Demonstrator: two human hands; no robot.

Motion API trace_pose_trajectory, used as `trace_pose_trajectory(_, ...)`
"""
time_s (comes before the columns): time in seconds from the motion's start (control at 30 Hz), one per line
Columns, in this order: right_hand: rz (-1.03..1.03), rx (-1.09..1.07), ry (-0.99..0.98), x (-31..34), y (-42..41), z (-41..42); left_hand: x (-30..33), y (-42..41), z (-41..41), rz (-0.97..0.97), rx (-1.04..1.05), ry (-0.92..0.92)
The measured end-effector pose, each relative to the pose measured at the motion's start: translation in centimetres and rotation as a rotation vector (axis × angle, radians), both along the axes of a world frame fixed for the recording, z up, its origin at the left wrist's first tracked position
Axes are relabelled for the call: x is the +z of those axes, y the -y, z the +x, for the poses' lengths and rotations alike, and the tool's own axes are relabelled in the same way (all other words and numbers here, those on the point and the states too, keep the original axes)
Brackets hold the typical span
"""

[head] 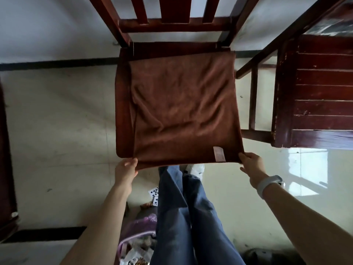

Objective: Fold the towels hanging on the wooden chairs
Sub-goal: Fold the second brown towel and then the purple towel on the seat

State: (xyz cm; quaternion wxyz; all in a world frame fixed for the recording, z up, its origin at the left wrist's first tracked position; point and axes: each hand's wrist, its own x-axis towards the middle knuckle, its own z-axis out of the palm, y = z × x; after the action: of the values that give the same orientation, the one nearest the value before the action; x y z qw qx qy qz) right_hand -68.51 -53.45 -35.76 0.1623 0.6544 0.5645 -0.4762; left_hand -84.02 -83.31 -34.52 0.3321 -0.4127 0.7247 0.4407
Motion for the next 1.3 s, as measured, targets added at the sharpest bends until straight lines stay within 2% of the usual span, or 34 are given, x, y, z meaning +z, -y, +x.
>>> trace_pose_trajectory(0.27,-0.063,0.101,-0.054,-1.4,-0.3,0.1,-1.9,-0.5,1.1,0.121,0.107,-0.009)
trace_pose_trajectory(0.47,-0.079,0.145,-0.041,-0.9,0.0,0.3,-1.0,-0.1,1.5,0.065,-0.021,-0.057)
trace_pose_trajectory(0.6,-0.048,0.194,-0.075,0.2,0.3,0.8,0.3,0.2,1.1,0.079,0.076,-0.05)
trace_pose_trajectory(0.87,0.12,0.112,-0.216,5.4,-0.3,-0.3,4.6,0.3,-0.8,0.021,0.039,-0.258)
trace_pose_trajectory(0.97,0.143,0.037,-0.256,7.2,-0.9,-1.3,6.0,-0.5,-1.5,-0.019,0.053,-0.28)
trace_pose_trajectory(1.1,0.059,-0.108,-0.301,8.5,-1.2,-2.2,7.4,-1.1,-2.0,-0.034,0.091,-0.202)
trace_pose_trajectory(1.2,-0.09,-0.291,-0.309,9.1,-1.2,-2.2,8.2,-1.1,-2.3,0.079,0.116,-0.111)
trace_pose_trajectory(1.3,-0.135,-0.338,-0.297,9.5,-1.1,-1.8,8.9,-0.7,-2.4,0.185,0.087,-0.034)
